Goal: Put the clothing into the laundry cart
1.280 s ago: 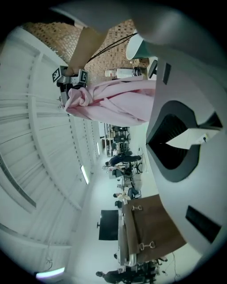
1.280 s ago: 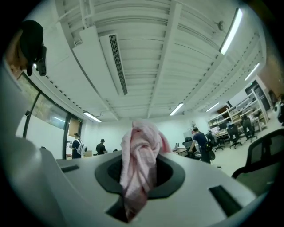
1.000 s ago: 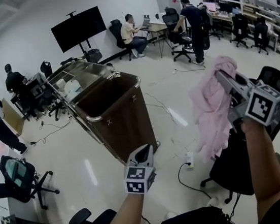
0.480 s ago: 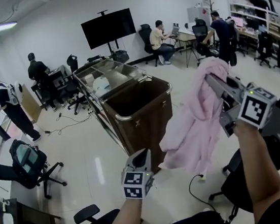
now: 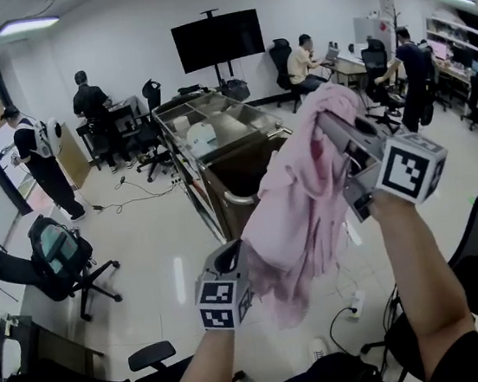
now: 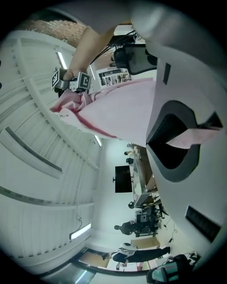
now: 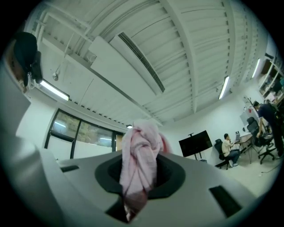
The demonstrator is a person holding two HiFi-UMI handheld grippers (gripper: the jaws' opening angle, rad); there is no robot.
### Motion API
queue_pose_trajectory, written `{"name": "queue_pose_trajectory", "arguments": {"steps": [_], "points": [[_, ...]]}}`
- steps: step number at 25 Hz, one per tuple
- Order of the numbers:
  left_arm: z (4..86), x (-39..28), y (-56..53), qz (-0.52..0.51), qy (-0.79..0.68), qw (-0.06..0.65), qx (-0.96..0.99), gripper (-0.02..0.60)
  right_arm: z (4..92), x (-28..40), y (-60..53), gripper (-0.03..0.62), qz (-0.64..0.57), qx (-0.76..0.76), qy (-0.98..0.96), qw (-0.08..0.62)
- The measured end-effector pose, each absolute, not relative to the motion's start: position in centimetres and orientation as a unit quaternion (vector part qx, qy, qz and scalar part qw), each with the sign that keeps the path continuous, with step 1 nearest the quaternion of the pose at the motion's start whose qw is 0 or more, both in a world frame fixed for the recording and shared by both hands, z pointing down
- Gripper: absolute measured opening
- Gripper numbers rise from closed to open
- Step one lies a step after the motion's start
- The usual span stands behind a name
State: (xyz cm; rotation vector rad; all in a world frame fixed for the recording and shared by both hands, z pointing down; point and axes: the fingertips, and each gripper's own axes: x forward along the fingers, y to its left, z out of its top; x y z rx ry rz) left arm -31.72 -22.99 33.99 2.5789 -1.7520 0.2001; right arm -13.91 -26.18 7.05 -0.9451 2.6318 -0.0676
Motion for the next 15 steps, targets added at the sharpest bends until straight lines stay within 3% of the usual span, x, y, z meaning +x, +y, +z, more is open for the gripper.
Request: {"name": "queue_pose_trajectory", "arguments": {"steps": [15], "points": [[28.5,-33.8,-36.7,0.063,-0.608,0.001,0.791,-0.002,6.0,-17.8,-44.1,0.091,-0.034,-0.309,0.939,0.147]]}}
